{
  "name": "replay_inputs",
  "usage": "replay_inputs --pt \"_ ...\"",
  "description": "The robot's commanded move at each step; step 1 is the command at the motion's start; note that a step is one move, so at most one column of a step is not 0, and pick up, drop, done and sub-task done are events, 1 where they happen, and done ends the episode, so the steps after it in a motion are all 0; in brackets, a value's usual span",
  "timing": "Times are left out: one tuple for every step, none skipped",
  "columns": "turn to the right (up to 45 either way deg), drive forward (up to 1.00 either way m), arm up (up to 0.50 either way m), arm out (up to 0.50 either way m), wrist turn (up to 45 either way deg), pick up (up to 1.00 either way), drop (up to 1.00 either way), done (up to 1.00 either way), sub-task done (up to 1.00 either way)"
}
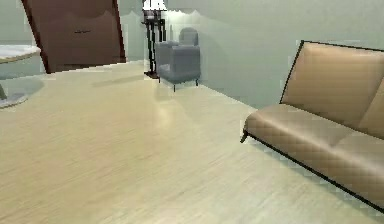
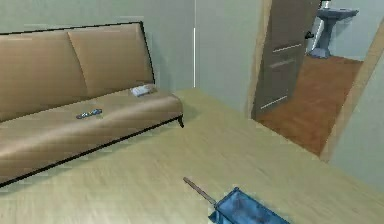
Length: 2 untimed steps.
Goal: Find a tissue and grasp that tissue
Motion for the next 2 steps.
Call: replay_inputs --pt "-45.0 0.00 0.00 0.00 0.0 0.00 0.00 0.00 0.00" --pt "-18.0 0.00 0.00 0.00 0.0 0.00 0.00 0.00 0.00"
